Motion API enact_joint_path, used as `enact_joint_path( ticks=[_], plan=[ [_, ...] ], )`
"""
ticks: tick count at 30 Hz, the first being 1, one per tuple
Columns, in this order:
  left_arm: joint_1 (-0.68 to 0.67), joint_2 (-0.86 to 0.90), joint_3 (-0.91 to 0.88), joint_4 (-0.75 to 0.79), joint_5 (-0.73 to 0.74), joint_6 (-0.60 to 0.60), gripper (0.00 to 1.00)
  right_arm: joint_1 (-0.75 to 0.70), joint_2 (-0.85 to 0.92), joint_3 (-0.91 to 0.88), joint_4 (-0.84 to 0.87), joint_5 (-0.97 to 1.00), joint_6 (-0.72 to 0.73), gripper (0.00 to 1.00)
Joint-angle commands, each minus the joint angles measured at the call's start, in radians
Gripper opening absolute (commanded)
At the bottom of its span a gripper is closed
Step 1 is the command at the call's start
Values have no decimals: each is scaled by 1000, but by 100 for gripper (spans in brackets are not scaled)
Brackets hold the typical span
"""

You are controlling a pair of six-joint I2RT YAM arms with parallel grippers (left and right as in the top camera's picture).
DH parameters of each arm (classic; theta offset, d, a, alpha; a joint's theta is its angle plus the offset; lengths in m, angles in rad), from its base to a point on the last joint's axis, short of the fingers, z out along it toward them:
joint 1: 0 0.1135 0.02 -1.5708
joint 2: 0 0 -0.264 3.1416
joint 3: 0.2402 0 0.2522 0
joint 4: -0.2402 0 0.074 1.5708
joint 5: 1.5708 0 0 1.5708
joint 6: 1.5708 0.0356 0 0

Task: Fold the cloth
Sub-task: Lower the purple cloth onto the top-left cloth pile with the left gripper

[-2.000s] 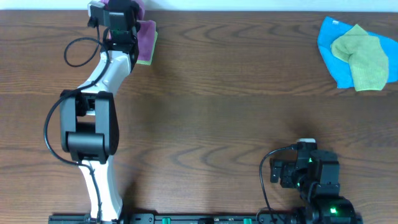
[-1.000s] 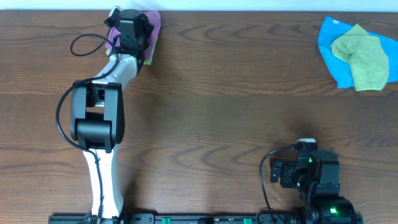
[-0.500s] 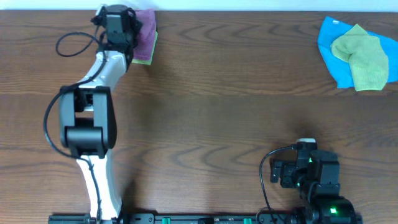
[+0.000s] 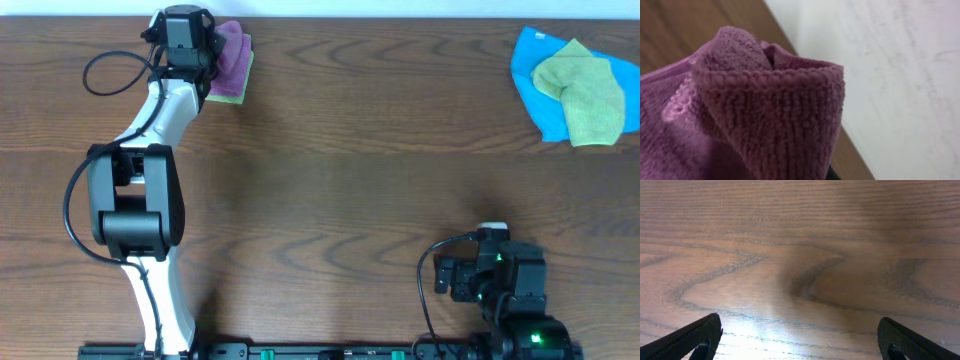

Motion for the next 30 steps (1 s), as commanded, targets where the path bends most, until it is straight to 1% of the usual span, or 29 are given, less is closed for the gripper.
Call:
enact_joint_path(
  ticks=[1, 3, 4, 5, 7, 8, 9, 11, 14, 17, 19, 22, 24, 27, 30],
  plan=[
    [2, -19, 24, -24, 2, -5, 12, -6, -4, -3, 0, 10, 16, 99],
    [2, -19, 24, -43, 2, -5, 13, -6, -4, -3, 0, 10, 16, 99],
    [2, -19, 24, -52, 2, -5, 21, -6, -4, -3, 0, 10, 16, 99],
    [2, -19, 24, -63, 2, -12, 30, -6, -4, -3, 0, 10, 16, 99],
    [2, -19, 24, -83, 3, -40, 65, -6, -4, -3, 0, 10, 16, 99],
    [2, -19, 24, -92, 7, -67, 91, -6, -4, -3, 0, 10, 16, 99],
    [2, -19, 24, -100, 12, -87, 95, -6, -4, -3, 0, 10, 16, 99],
    [2, -19, 24, -116, 45, -134, 95, -6, -4, -3, 0, 10, 16, 99],
    [0, -19, 24, -116, 87, -164, 95, -6, -4, -3, 0, 10, 16, 99],
    [0, -19, 24, -117, 116, -223, 95, -6, -4, -3, 0, 10, 16, 99],
    [0, -25, 24, -142, 151, -316, 95, -6, -4, -3, 0, 10, 16, 99],
    [-7, -47, 24, -285, 166, -476, 95, -6, -4, -3, 0, 10, 16, 99],
    [-20, -74, 24, -423, 137, -534, 95, -6, -4, -3, 0, 10, 16, 99],
    [-40, -125, 24, -584, 55, -535, 95, -6, -4, -3, 0, 10, 16, 99],
    [-45, -186, 24, -691, 16, -510, 95, -6, -4, -3, 0, 10, 16, 99]
  ],
)
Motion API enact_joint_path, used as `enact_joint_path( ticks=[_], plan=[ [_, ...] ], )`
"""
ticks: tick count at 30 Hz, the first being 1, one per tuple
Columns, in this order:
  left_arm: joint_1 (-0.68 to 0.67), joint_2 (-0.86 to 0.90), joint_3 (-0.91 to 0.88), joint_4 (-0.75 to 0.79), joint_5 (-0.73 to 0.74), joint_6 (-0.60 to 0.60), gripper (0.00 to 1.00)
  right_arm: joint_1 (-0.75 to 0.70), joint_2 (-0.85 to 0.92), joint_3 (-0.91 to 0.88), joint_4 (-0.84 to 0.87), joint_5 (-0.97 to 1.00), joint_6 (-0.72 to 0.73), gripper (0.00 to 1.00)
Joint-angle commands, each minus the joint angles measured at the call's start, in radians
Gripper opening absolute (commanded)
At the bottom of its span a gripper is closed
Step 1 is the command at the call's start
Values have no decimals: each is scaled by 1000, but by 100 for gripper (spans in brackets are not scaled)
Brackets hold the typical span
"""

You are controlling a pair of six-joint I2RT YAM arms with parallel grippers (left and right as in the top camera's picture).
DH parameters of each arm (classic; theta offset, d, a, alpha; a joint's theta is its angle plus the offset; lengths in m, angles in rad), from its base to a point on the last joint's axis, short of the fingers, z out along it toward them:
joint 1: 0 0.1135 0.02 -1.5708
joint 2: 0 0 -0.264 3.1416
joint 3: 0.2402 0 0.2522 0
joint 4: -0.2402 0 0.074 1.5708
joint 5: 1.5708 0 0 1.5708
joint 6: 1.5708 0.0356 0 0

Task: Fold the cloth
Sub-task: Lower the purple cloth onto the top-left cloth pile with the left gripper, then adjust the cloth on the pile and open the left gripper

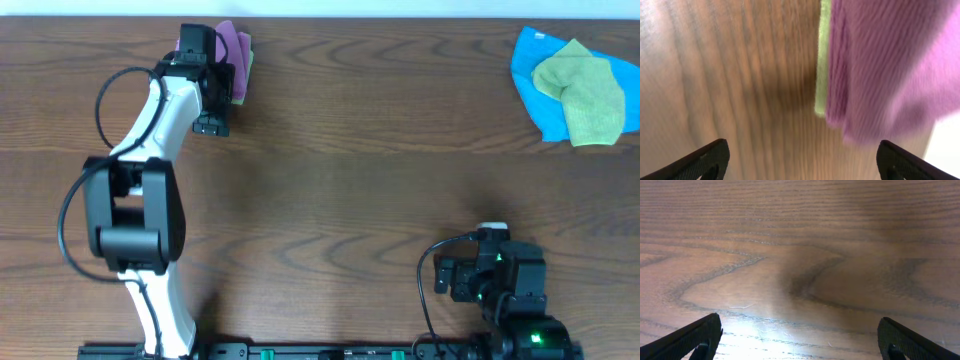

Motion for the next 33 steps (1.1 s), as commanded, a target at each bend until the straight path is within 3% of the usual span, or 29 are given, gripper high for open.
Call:
enact_joint_path(
  ticks=[1, 7, 10, 14, 19, 24, 33],
  plan=[
    [-2, -97, 16, -43, -61, 18, 95, -6, -4, -3, 0, 10, 16, 99],
    [-22, -178, 16, 204, -127, 262, 95, -6, -4, -3, 0, 10, 16, 99],
    [-22, -175, 16, 405, -104, 416, 95, -6, -4, -3, 0, 10, 16, 99],
    [-23, -140, 16, 534, -134, 537, 95, -6, -4, -3, 0, 10, 16, 98],
    [-23, -14, 16, 612, -214, 557, 95, -6, -4, -3, 0, 10, 16, 99],
    [-21, 163, 16, 804, -238, 557, 95, -6, -4, -3, 0, 10, 16, 99],
    [-6, 246, 16, 821, -257, 542, 95, -6, -4, -3, 0, 10, 16, 99]
  ],
)
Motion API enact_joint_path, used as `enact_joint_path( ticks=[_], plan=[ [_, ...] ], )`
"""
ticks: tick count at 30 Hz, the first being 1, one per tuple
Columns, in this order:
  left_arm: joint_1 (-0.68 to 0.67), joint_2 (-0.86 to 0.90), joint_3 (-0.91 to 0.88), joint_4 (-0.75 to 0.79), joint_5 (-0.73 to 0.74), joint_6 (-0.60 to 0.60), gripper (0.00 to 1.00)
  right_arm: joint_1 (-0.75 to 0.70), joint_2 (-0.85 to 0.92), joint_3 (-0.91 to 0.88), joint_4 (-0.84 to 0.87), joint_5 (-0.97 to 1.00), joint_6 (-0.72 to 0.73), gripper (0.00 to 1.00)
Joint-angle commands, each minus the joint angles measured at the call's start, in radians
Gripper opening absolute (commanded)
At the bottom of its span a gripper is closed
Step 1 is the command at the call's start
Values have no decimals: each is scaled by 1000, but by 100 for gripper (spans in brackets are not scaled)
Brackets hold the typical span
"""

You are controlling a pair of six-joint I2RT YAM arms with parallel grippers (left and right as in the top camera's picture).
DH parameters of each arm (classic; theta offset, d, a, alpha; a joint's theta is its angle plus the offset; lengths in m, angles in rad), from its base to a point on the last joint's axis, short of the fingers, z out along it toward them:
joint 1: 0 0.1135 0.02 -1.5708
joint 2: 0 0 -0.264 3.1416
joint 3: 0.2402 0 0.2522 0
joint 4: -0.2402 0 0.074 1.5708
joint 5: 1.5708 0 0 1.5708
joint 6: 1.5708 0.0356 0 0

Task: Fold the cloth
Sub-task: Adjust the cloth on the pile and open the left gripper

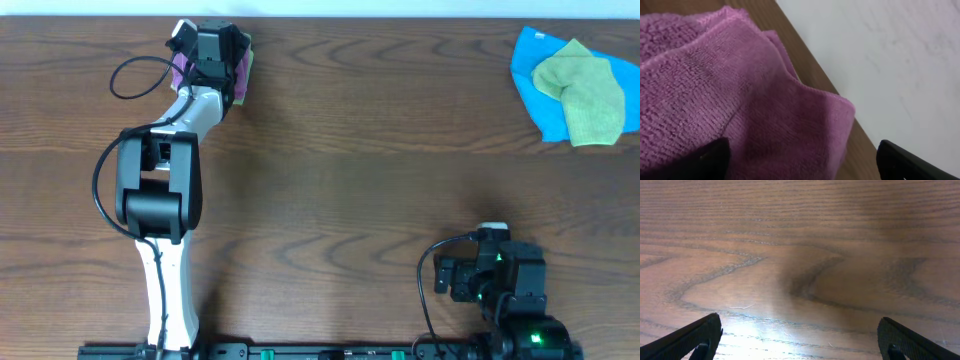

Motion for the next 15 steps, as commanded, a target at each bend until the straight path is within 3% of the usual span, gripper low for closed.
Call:
enact_joint_path(
  ticks=[1, 4, 9, 15],
  plan=[
    [17, -5, 8, 12, -25, 14, 95, -6, -4, -2, 1, 10, 10, 99],
    [23, -6, 9, 124, -1, 32, 95, -6, -4, -2, 1, 10, 10, 99],
    [25, -7, 9, 458, 104, 119, 95, -6, -4, -2, 1, 10, 10, 99],
    [15, -4, 9, 410, 101, 114, 95, -6, -4, -2, 1, 10, 10, 99]
  ],
)
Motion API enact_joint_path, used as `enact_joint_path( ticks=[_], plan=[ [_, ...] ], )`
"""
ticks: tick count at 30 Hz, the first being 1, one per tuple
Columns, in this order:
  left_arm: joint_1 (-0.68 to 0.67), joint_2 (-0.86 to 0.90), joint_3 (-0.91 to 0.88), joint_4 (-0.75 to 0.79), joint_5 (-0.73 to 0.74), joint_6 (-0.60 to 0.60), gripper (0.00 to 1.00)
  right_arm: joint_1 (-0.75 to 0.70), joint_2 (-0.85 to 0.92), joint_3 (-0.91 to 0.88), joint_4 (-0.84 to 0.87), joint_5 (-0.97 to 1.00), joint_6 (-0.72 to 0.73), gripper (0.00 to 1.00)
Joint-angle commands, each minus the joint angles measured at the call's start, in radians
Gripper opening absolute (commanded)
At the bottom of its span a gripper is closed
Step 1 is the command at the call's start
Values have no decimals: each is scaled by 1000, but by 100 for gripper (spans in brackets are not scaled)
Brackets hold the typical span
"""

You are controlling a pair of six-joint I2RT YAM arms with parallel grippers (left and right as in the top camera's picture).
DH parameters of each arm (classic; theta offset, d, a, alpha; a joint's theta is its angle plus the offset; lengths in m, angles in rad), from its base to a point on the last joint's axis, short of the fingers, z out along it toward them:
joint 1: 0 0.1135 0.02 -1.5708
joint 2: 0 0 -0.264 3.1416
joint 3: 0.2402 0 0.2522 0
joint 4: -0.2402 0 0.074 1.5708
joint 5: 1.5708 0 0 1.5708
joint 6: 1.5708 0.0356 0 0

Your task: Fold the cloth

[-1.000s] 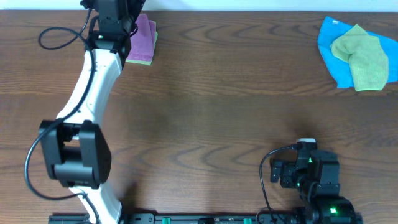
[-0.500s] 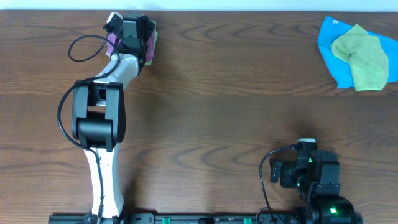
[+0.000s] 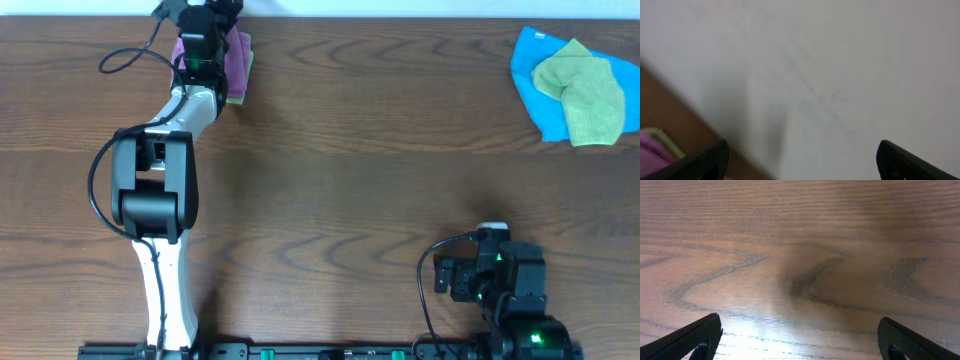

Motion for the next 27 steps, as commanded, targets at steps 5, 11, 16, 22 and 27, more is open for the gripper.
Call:
enact_joint_path(
  ticks=[5, 11, 16, 22, 27],
  plan=[
    [-9, 17, 8, -54, 14, 18, 95, -6, -4, -2, 0, 10, 9, 99],
    [-11, 80, 8, -86, 15, -93, 95, -6, -4, -2, 0, 10, 9, 99],
    [-25, 123, 8, -82, 8, -203, 95, -6, -4, -2, 0, 10, 9, 99],
    [-35, 56, 8, -15, 7, -116, 95, -6, -4, -2, 0, 10, 9, 99],
    [-25, -116, 8, -225, 3, -43, 95, -6, -4, -2, 0, 10, 9, 99]
  ],
)
